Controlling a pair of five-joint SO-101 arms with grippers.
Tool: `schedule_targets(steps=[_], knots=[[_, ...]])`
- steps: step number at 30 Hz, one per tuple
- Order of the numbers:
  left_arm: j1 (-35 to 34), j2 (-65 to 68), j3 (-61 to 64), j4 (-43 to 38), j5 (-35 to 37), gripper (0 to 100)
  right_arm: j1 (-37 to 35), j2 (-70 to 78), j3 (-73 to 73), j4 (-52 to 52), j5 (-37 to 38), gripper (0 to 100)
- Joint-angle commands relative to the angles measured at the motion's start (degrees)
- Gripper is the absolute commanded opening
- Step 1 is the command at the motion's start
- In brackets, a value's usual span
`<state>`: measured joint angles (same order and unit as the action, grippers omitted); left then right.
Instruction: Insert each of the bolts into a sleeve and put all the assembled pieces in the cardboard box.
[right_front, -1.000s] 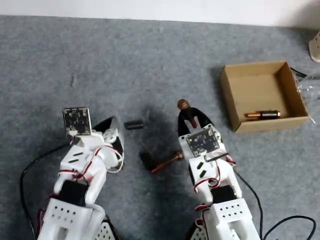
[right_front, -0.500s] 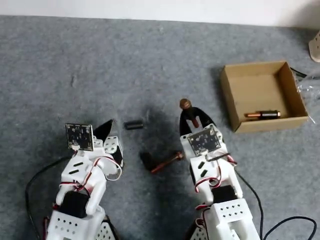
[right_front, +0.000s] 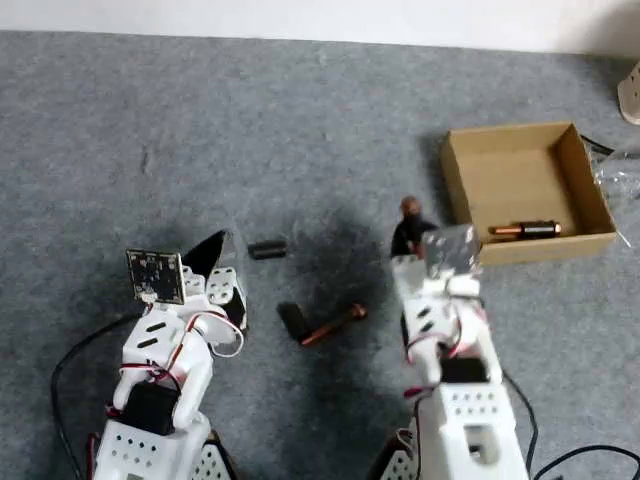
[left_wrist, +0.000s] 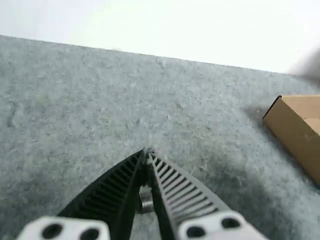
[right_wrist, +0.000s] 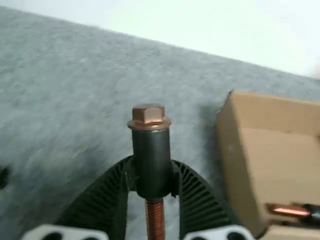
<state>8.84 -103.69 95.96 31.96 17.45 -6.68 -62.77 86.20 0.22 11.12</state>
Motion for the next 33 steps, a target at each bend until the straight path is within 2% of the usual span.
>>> schedule_targets(steps=[1,4,7,10,14,17,23,33], knots=[[-0.5,-0.3,1.2,-1.8,-0.8,1,3.3,11.6,-14.0,-0.3,-0.6,0.5],[-0.5,0.0,1.2,-1.8,-1.1,1,6.0,24.6,-25.6,-0.3,-3.0,0.5],[-0.5,0.1,1.2,-1.8,-1.1,1,10.6,37.1,-36.9,0.0,-12.6,0.5],[-0.5,0.1,1.2,-1.8,-1.1,1,14.1,49.4,-48.2,5.2,-21.6,0.5],[-0.1,0.1,1.2,-1.9,-1.1,1,16.5,63.0,-61.8,14.2,-26.2,0.5],[-0.1,0.0,1.2,-2.0,-1.1,1,17.5,71.0,-68.4,16.1,-30.1,0.5],[0.0,0.0,1.2,-2.0,-1.1,1,18.7,81.1,-73.1,16.2,-30.9,0.5],[0.0,0.0,1.2,-2.0,-1.0,1,18.7,81.9,-72.7,16.3,-30.9,1.1]])
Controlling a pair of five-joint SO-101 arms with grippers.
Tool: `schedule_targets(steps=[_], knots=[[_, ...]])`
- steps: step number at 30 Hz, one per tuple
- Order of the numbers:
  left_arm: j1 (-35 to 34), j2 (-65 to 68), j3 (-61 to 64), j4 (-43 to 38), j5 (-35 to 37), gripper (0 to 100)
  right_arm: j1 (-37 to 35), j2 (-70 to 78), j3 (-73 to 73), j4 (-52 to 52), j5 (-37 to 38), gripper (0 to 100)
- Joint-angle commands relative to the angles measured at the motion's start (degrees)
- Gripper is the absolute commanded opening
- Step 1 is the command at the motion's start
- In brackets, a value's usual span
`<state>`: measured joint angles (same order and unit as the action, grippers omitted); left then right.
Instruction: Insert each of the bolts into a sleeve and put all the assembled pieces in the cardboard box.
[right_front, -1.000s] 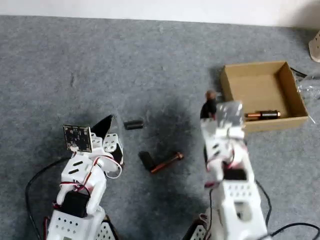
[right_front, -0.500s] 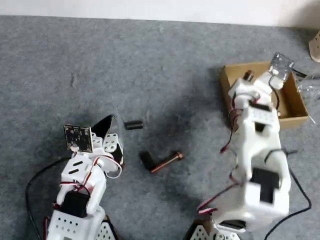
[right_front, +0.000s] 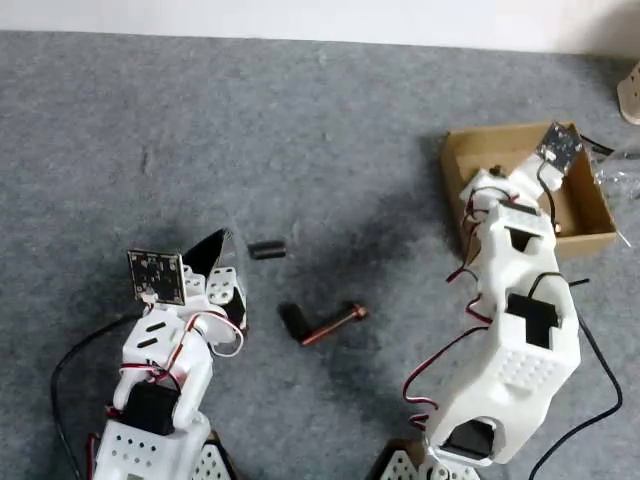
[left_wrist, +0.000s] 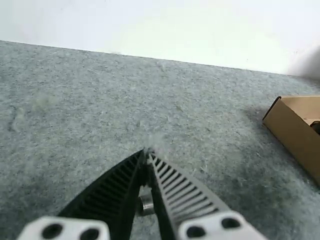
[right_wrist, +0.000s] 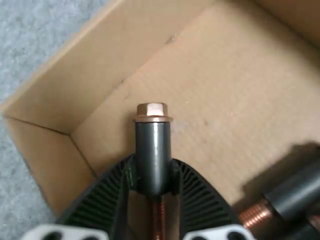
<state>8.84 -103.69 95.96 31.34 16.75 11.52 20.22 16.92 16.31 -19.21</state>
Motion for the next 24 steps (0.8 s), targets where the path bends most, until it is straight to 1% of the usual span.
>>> schedule_targets(steps=[1,3,5,8,17,19,21,24], knots=[[0.0,0.0,1.2,-1.4,-0.3,1,0.5,-1.1,-3.5,0.3,-0.1,1.5],[0.0,0.0,1.2,-1.4,-0.3,1,0.3,-1.1,-3.5,0.3,4.2,5.7],[0.0,0.0,1.2,-1.4,-0.3,1,0.0,-1.1,-3.6,0.3,7.7,12.5],[0.0,0.1,1.2,-1.4,-0.3,1,0.2,-1.1,-3.5,0.3,7.5,19.6],[-0.2,0.1,1.2,-1.4,-0.4,1,0.4,-3.0,-3.5,0.4,6.8,19.9],[-0.5,0.1,1.2,-1.4,-0.4,1,0.2,-7.2,-2.9,0.9,6.8,19.9],[-0.5,0.1,1.2,-1.4,-0.4,1,-0.2,-13.4,-0.6,5.0,6.7,19.9],[-0.5,0.1,1.2,-1.4,-0.4,1,-3.7,-25.0,4.0,10.2,6.8,19.9]])
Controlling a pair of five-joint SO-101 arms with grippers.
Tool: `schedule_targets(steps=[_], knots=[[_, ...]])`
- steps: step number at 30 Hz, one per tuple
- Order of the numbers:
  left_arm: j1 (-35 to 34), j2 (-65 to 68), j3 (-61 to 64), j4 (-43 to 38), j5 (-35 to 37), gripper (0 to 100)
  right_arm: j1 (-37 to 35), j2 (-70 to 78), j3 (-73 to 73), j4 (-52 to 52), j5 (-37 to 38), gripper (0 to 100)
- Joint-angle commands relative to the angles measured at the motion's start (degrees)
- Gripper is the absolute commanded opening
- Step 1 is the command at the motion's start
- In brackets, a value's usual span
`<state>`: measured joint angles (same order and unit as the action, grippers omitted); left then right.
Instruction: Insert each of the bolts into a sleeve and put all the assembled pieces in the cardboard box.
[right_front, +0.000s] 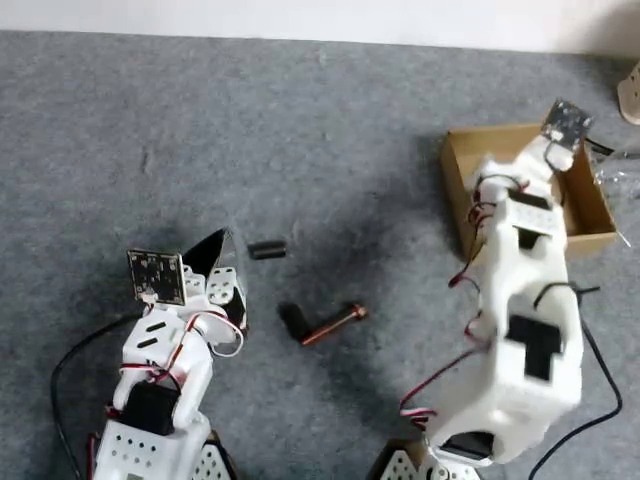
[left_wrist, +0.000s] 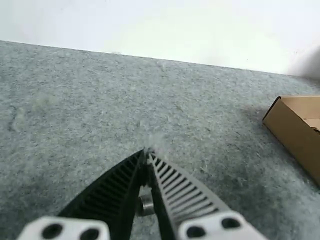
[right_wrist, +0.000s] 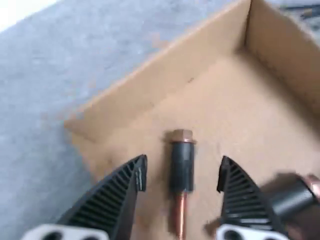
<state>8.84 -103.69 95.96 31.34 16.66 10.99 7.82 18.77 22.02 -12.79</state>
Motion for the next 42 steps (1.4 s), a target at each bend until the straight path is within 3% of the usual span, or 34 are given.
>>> schedule_targets(steps=[1,9,15,18,29,38,42], knots=[[-0.5,0.1,1.2,-1.4,-0.4,1,-4.9,-16.7,4.8,5.9,0.5,19.9],[-3.5,-0.2,1.2,-1.4,0.0,1,-26.2,-41.9,32.2,2.4,1.1,19.9],[-6.4,-0.2,1.1,-1.5,0.0,1,-43.3,-46.7,44.2,1.5,16.7,19.9],[-6.5,-0.2,1.1,-1.5,0.0,1,-51.0,-46.7,46.3,1.5,18.3,19.9],[-13.4,-0.3,0.1,-1.5,-0.2,1,-55.9,-45.7,46.9,1.5,18.5,19.9],[-13.5,-0.3,0.2,-1.5,-0.4,1,-58.9,-26.2,42.2,1.8,18.5,19.9],[-13.5,-0.3,0.2,-1.6,-0.4,1,-58.9,-23.0,38.4,6.6,18.5,19.9]])
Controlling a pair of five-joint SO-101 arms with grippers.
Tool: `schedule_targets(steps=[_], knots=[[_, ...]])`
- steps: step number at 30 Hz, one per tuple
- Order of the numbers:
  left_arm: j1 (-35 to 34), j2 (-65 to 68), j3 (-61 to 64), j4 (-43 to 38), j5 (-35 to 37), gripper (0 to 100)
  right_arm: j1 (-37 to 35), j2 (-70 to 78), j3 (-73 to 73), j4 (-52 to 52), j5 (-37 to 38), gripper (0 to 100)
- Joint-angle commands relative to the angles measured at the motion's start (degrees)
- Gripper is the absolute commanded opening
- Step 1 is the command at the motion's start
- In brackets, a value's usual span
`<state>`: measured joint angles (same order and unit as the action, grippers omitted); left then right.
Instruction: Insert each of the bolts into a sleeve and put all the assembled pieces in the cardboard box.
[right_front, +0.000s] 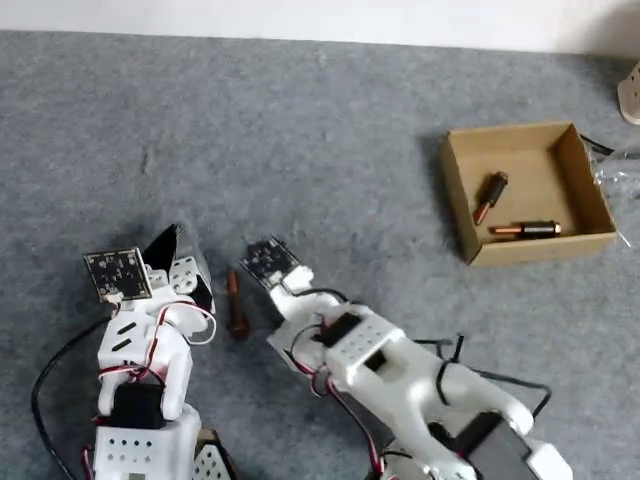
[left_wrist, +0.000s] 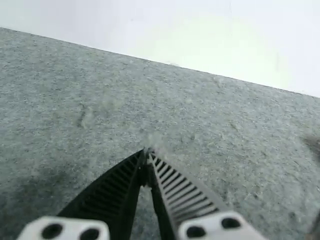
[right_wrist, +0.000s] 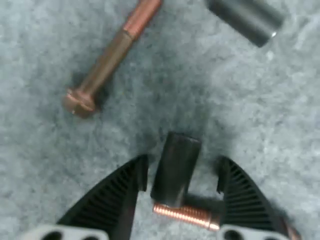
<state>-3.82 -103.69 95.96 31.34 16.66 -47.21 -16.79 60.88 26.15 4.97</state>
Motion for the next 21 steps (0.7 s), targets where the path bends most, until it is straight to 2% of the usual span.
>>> schedule_targets(steps=[1,7,9,11,13,17,21], knots=[[-0.8,-0.3,0.2,-1.6,-0.4,1,-0.6,2.2,-4.3,3.0,0.7,19.9],[-0.8,-0.3,0.2,-1.6,-0.4,1,-0.4,4.5,-4.7,3.0,0.6,18.6],[-0.8,-0.3,0.2,-1.6,-0.4,1,-0.4,4.8,-4.7,3.0,0.6,11.4],[-0.8,-0.3,0.2,-1.6,-0.4,1,-0.2,4.8,-4.8,3.0,0.6,0.0],[-0.8,-0.3,0.2,-1.6,-0.4,1,0.7,4.6,-4.8,3.0,0.6,2.2],[-0.8,-0.3,0.1,-1.6,-0.4,1,3.9,2.3,-4.8,4.4,0.6,0.5],[-0.5,-0.3,0.7,-2.9,0.0,1,5.0,-7.0,-4.2,5.6,0.6,0.5]])
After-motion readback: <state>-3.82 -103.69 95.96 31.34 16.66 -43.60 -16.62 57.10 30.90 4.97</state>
